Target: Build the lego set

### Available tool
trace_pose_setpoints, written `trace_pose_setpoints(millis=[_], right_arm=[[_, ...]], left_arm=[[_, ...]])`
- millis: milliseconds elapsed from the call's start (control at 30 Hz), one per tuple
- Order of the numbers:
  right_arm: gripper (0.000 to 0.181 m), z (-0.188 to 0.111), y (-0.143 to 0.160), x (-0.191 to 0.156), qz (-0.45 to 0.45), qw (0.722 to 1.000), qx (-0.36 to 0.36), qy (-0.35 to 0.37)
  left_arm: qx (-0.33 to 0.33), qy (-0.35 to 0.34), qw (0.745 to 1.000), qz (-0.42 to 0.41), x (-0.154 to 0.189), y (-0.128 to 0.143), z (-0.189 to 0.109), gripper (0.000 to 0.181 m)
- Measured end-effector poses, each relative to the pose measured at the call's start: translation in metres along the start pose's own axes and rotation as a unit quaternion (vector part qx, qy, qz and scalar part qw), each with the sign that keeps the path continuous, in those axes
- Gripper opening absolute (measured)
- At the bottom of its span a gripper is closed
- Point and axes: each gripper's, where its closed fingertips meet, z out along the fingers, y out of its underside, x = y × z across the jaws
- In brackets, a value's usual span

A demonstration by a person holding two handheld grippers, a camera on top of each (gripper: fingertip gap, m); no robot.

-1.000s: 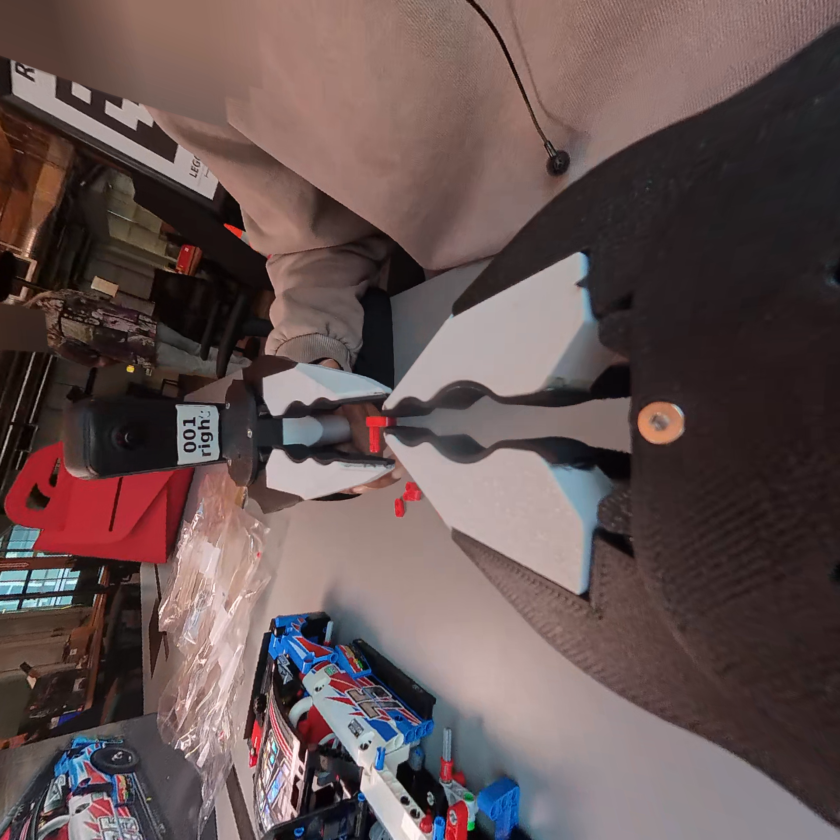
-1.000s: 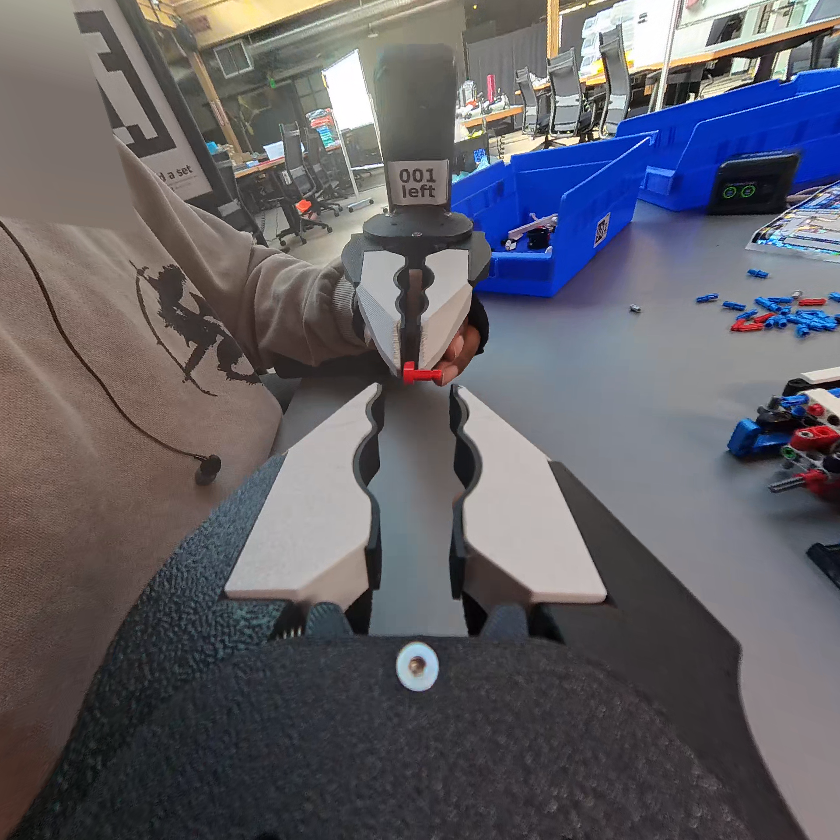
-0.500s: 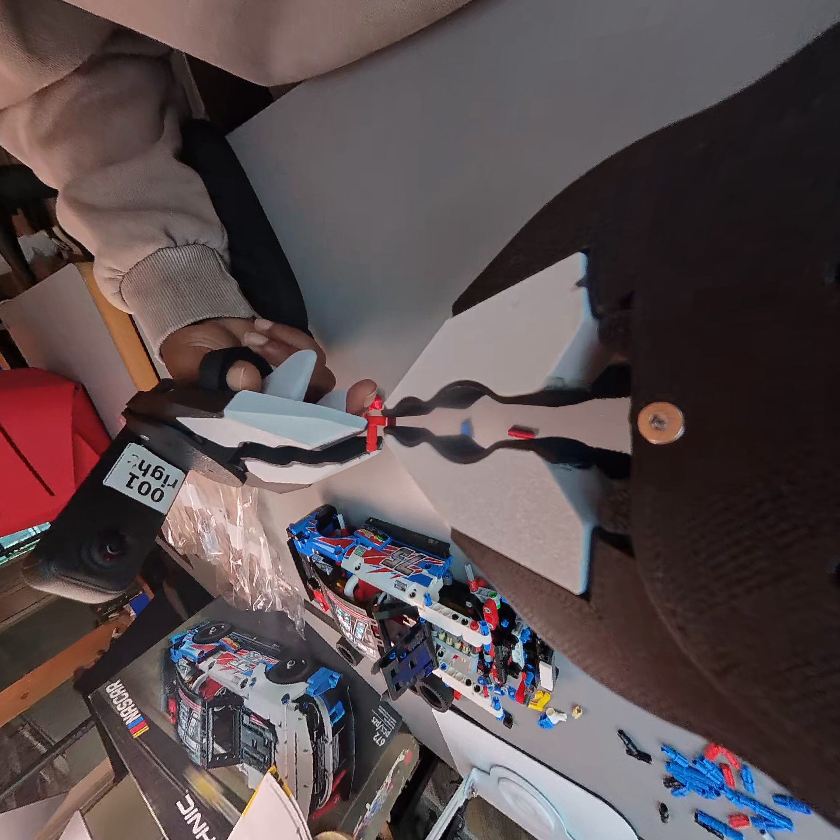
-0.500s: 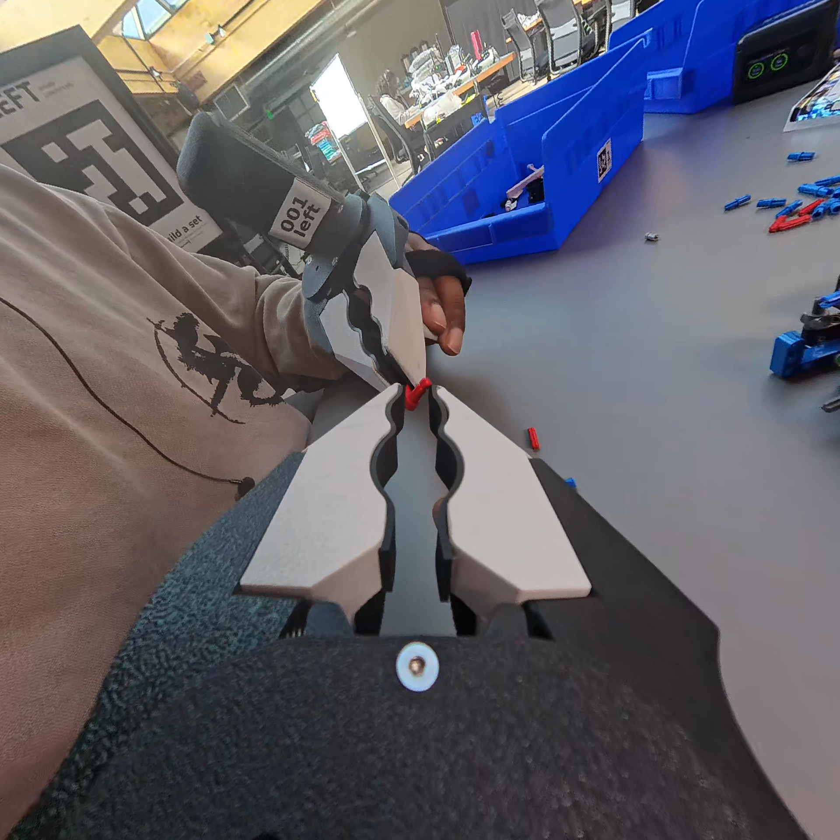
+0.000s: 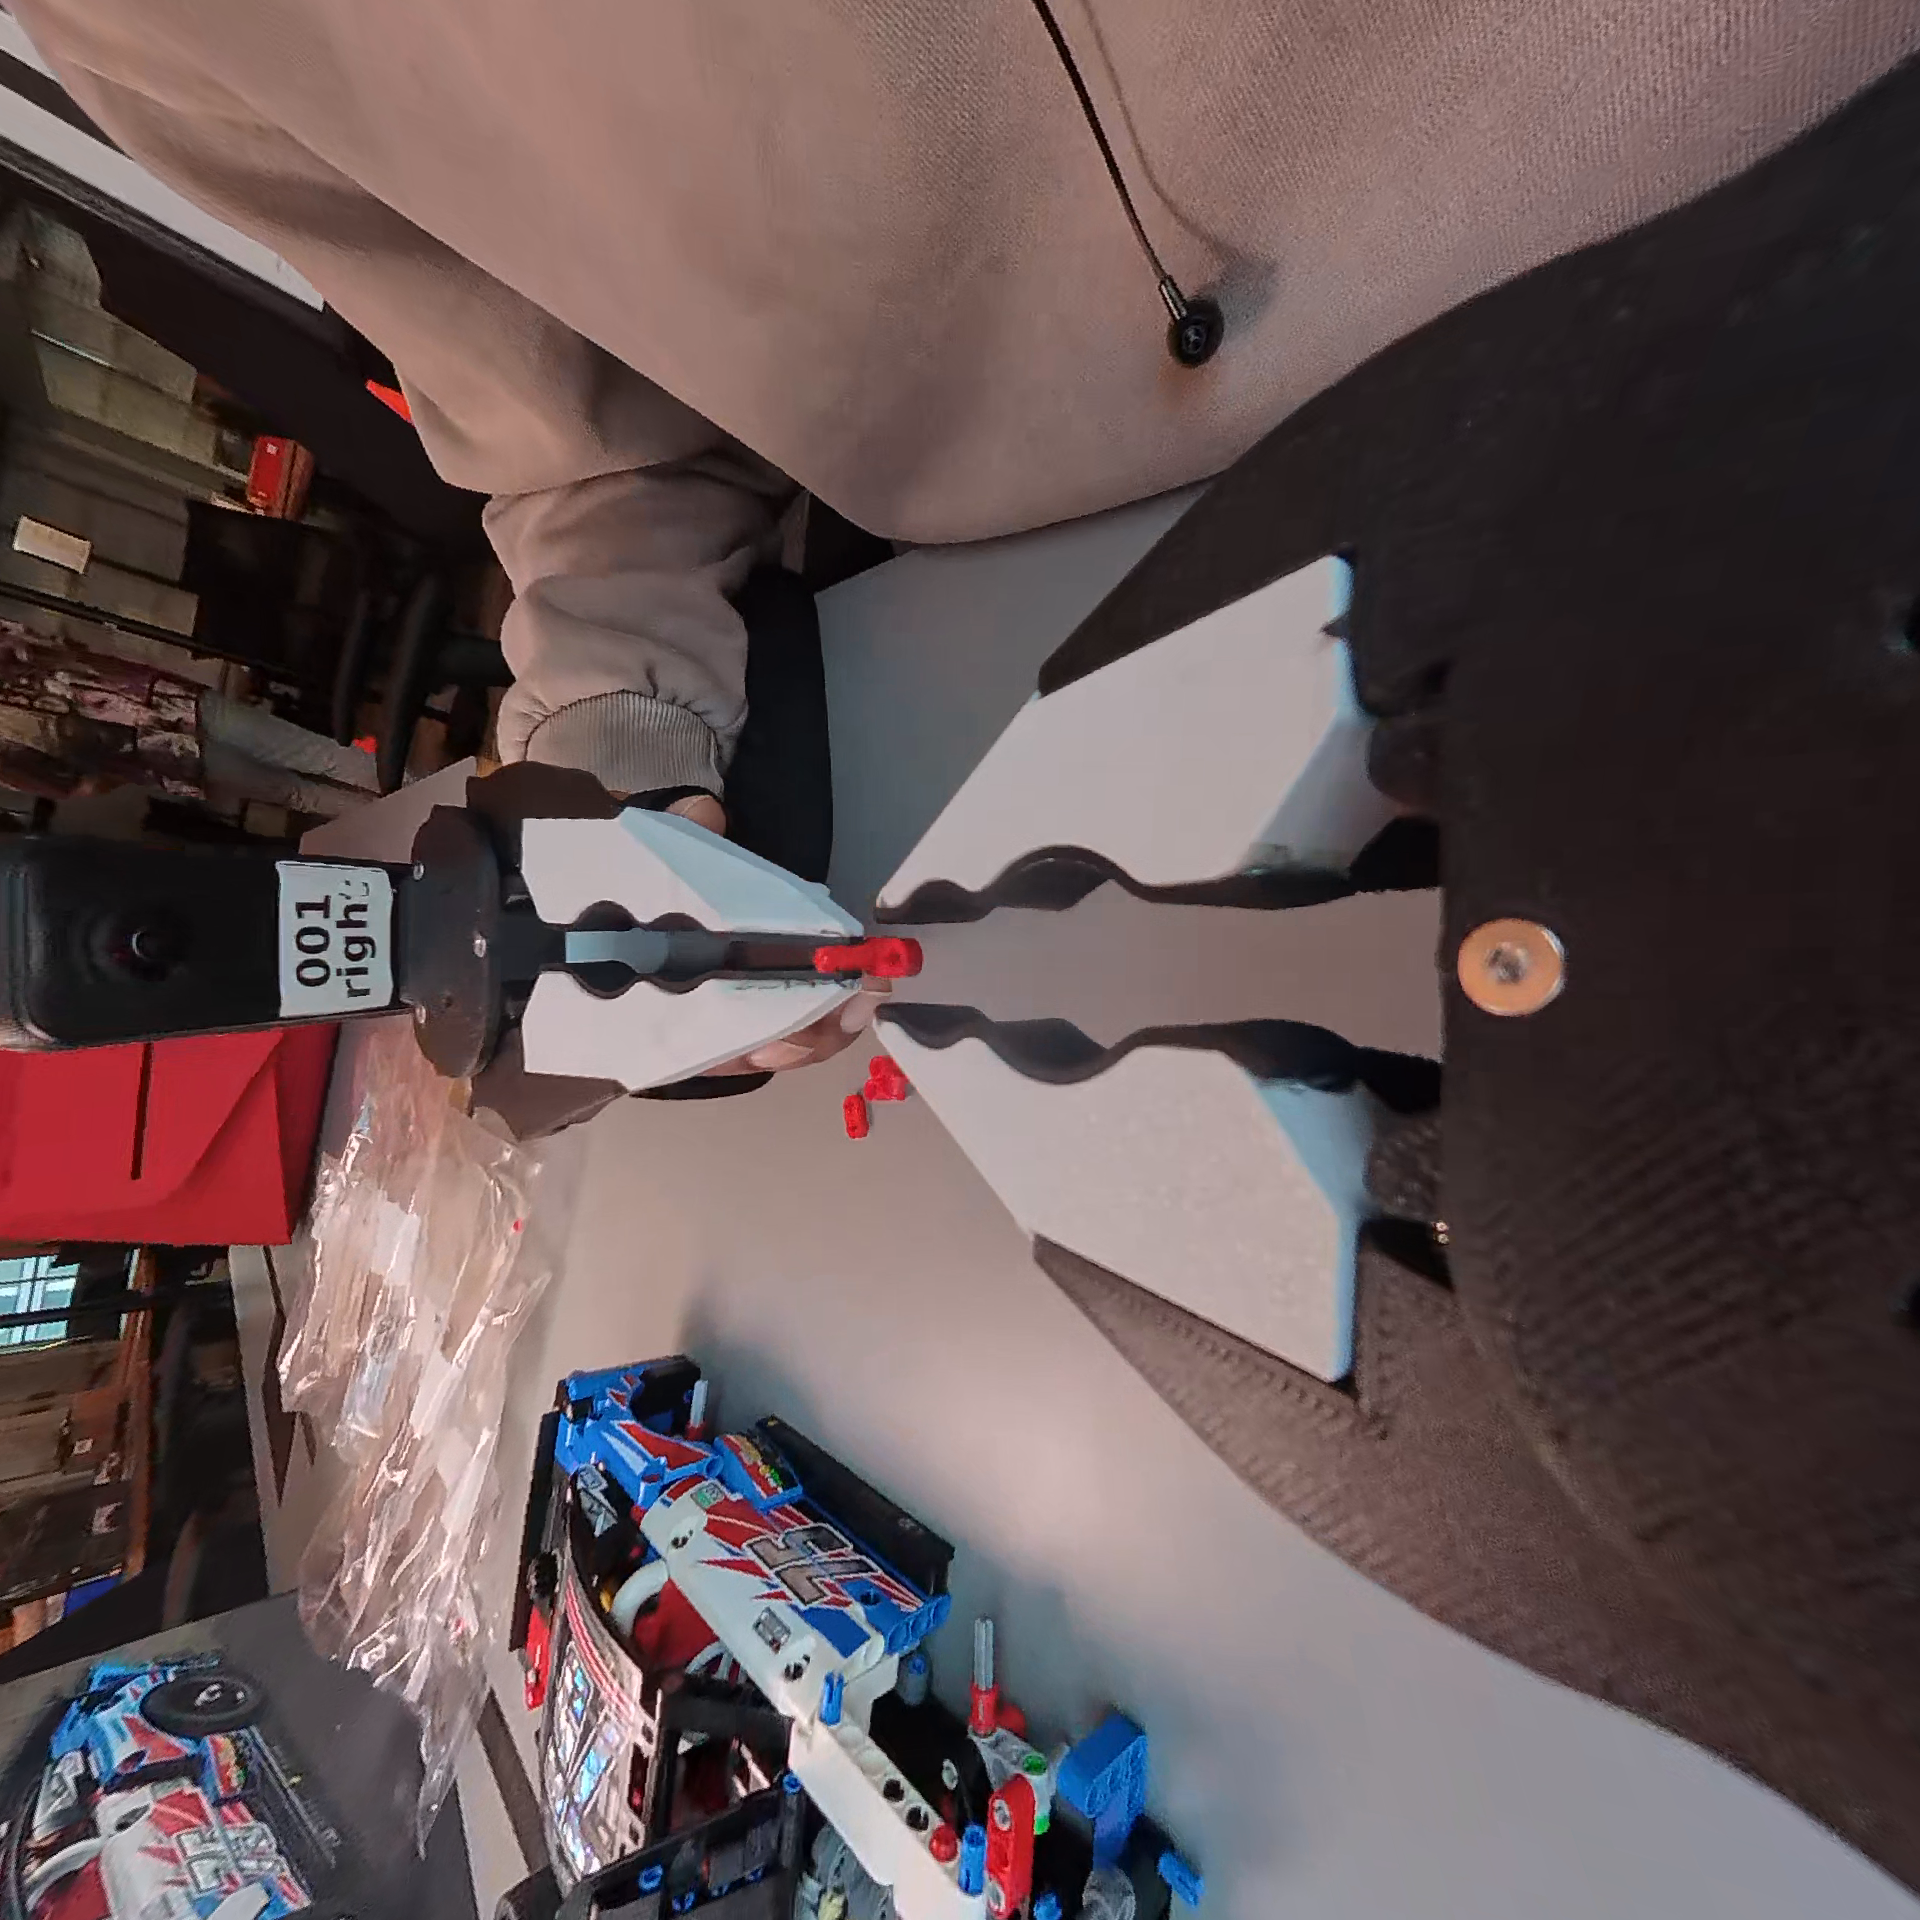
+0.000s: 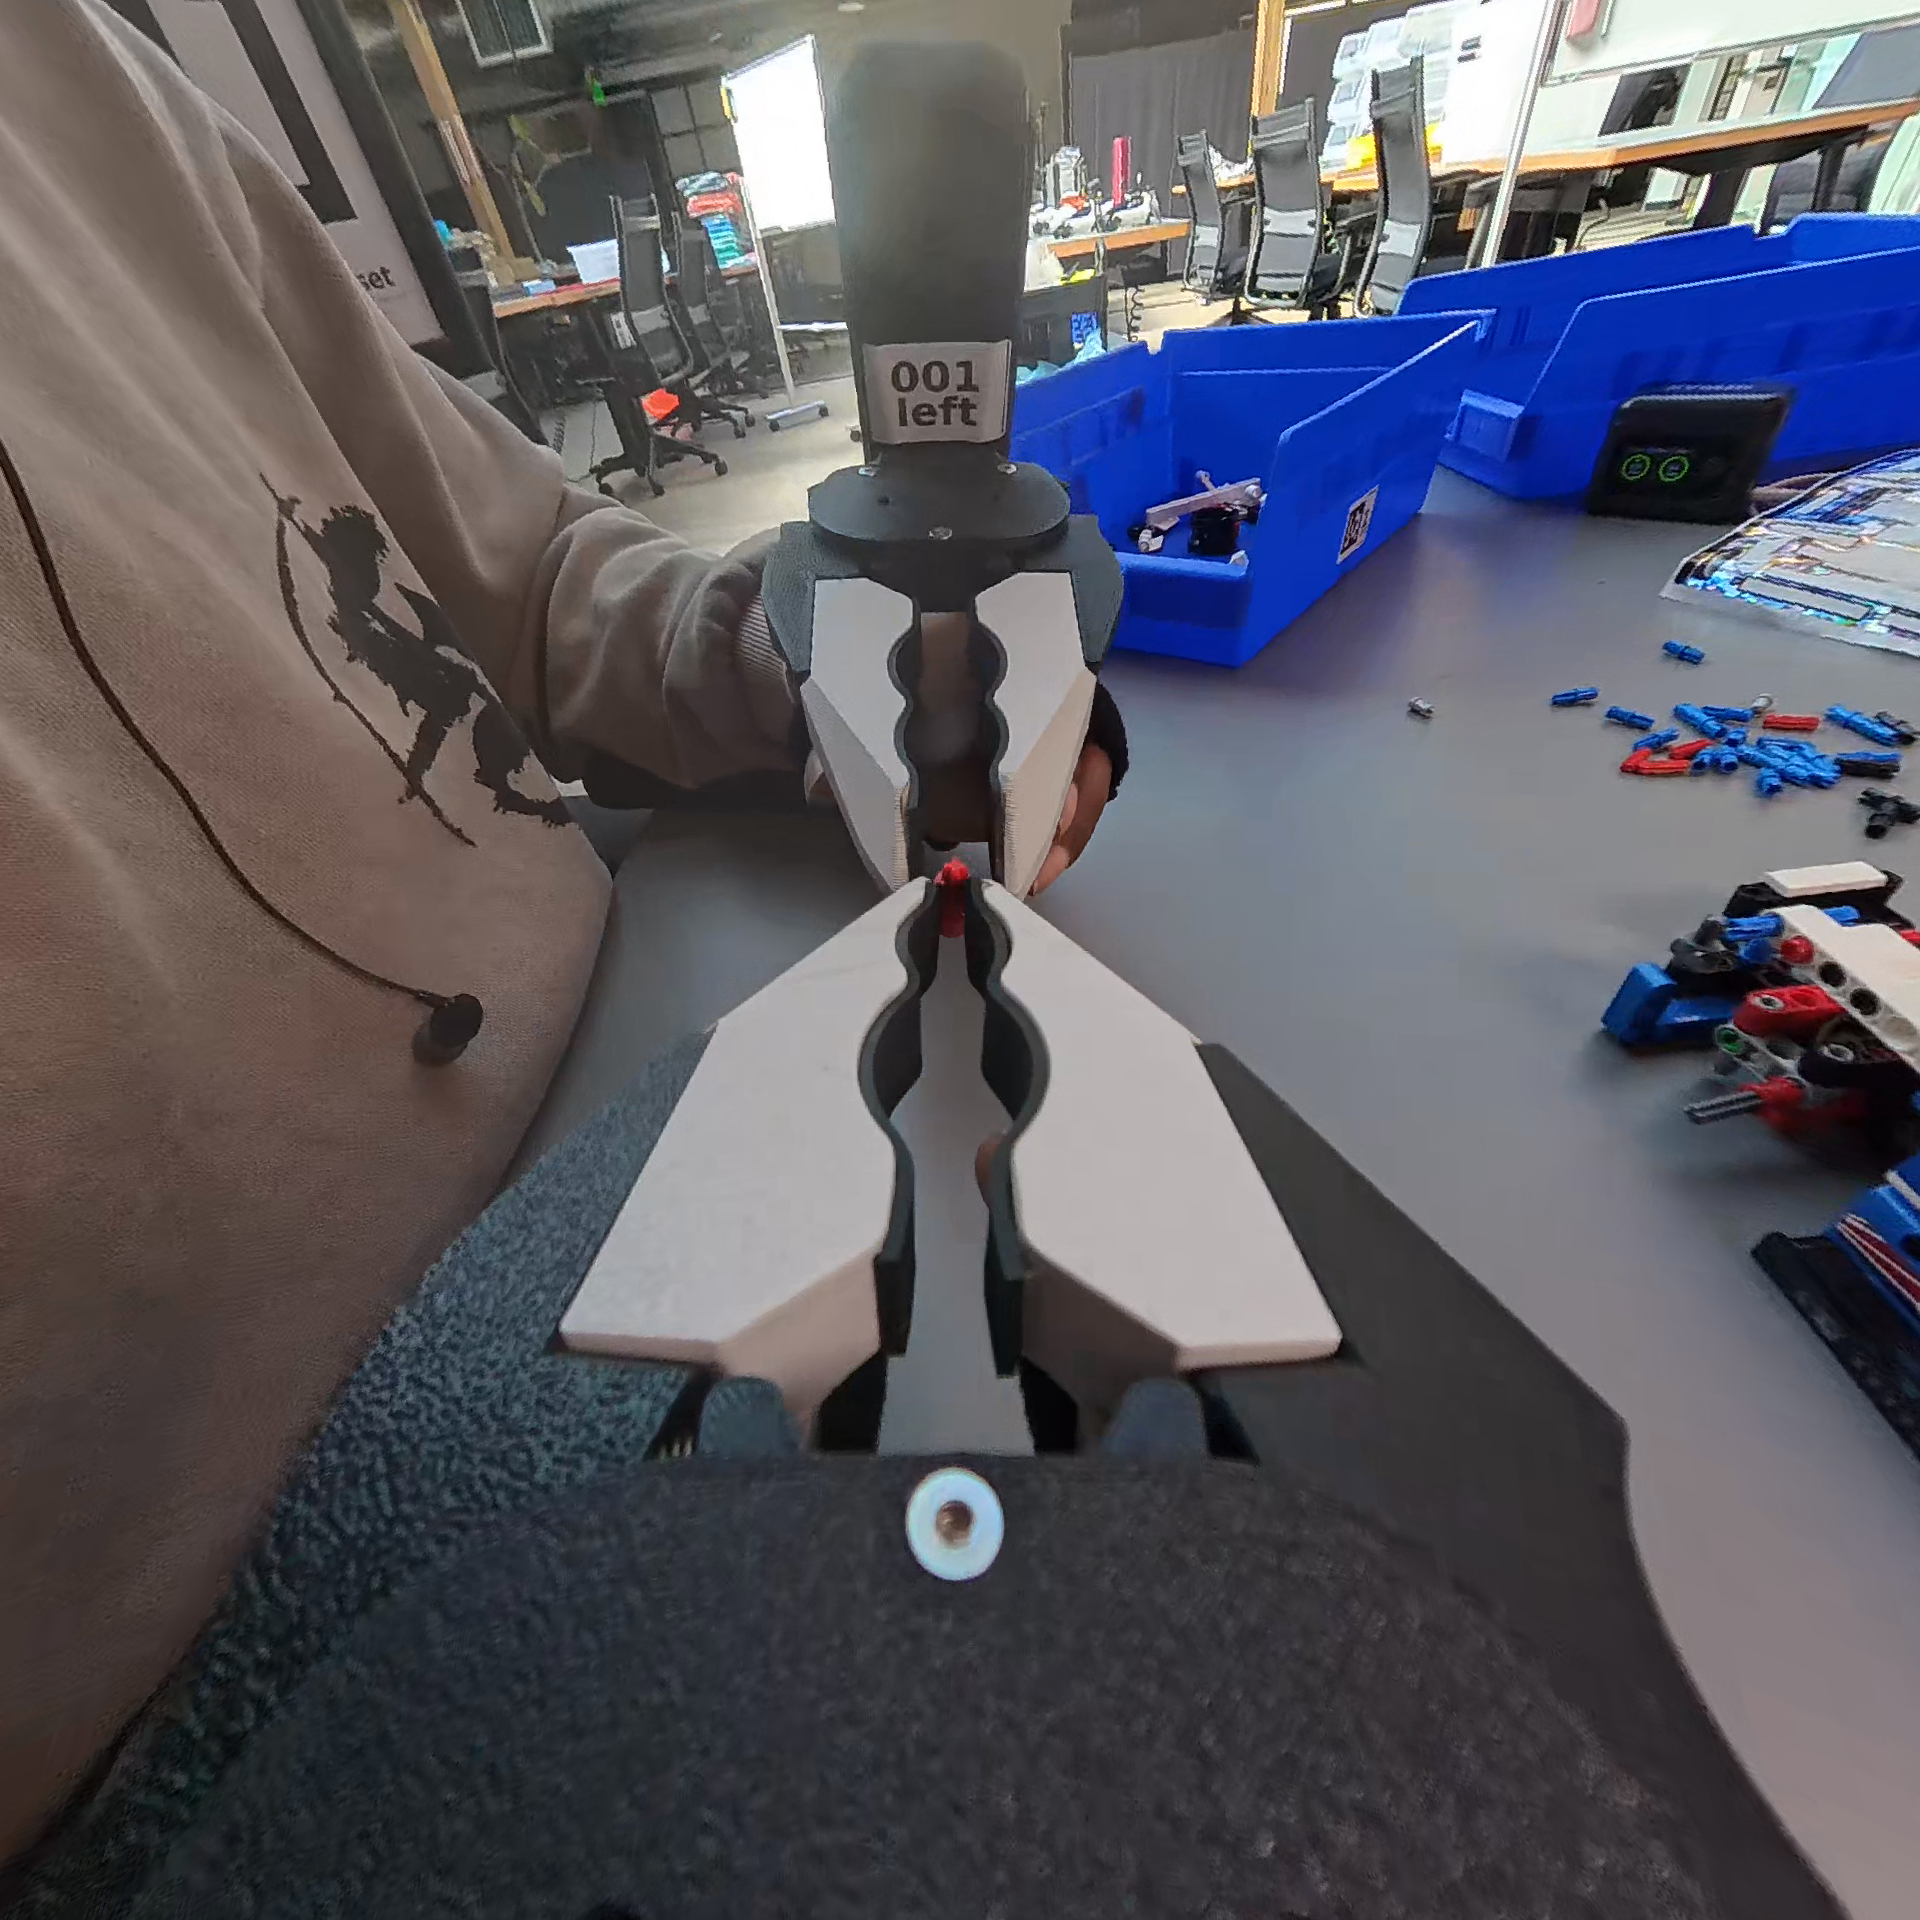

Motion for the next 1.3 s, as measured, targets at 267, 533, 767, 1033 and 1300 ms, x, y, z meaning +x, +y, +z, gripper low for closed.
trace_pose_setpoints(millis=[267,533,767,1033,1300], right_arm=[[0.002,0.006,0.01,0.0,-0.037,0.999,-0.034,0.002],[0.002,0.009,0.02,-0.003,-0.055,0.997,-0.053,-0.002],[0.002,0.006,0.031,0.001,-0.062,0.994,-0.087,0.01],[0.002,0.012,0.052,0.001,-0.085,0.984,-0.152,0.024],[0.002,0.017,0.068,0.0,-0.102,0.974,-0.2,0.033]], left_arm=[[-0.038,0.01,0.999,-0.016,-0.001,0.014,0.002,0.011],[-0.075,0.007,0.997,-0.012,-0.001,0.025,0.001,0.013],[-0.096,0.015,0.995,-0.014,-0.002,0.037,0.005,0.007],[-0.177,-0.005,0.983,0.042,-0.002,0.059,0.007,0.005],[-0.239,-0.017,0.968,0.069,-0.002,0.076,0.008,0.005]])
